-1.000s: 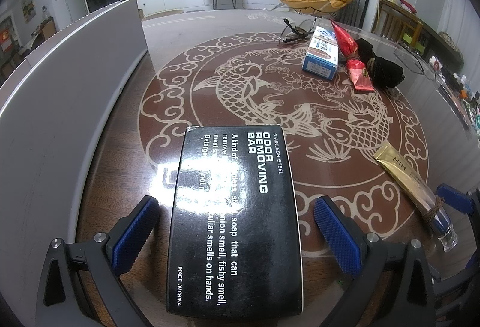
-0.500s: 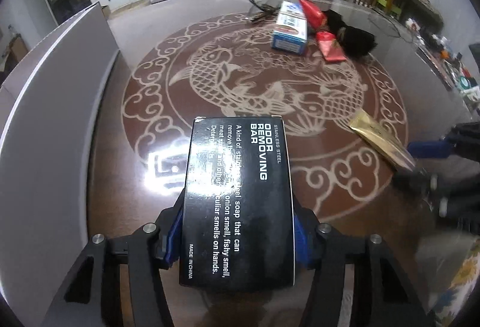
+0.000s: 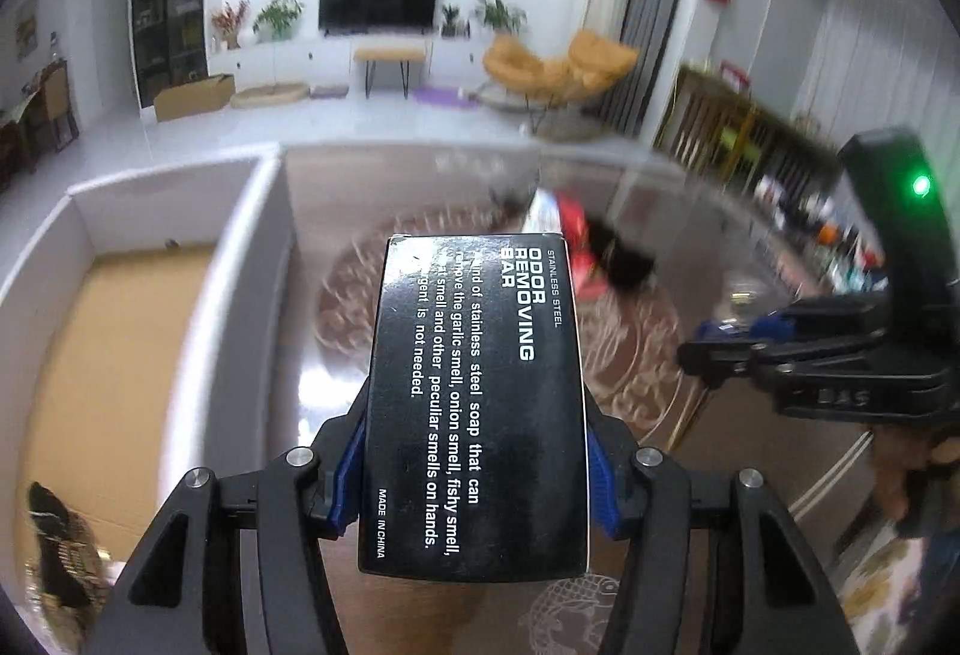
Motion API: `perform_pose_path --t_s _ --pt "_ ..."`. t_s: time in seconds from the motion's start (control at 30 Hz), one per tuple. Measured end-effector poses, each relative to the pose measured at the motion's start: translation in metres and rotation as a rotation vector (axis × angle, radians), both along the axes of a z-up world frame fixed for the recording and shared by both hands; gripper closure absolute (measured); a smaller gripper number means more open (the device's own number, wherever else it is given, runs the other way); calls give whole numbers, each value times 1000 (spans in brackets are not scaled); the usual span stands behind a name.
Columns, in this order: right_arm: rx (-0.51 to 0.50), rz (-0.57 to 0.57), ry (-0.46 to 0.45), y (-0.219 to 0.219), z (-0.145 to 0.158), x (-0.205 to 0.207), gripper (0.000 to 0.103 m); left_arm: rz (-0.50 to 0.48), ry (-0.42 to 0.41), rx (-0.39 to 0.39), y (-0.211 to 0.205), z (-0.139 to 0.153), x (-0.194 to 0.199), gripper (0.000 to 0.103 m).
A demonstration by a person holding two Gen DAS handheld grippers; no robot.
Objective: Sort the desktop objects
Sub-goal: 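Carry the box and tube over the white bin and open both tools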
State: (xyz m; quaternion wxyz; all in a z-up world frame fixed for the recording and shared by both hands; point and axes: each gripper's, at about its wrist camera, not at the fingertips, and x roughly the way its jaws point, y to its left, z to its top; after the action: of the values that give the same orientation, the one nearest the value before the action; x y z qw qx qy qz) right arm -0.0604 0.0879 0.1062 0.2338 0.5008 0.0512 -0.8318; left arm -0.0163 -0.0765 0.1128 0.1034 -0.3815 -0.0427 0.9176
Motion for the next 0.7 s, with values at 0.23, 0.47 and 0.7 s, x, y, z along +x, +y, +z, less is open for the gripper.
perform_pose_path --t_s 0.23,0.47,0.7 --pt "-185 142 77 -102 59 10 76 131 37 5 -106 53 17 45" --pt "-304 286 52 -237 60 17 76 337 -102 -70 -216 23 19 46" --pt "-179 346 -31 -333 -14 27 73 438 -338 -161 -256 -52 8 42"
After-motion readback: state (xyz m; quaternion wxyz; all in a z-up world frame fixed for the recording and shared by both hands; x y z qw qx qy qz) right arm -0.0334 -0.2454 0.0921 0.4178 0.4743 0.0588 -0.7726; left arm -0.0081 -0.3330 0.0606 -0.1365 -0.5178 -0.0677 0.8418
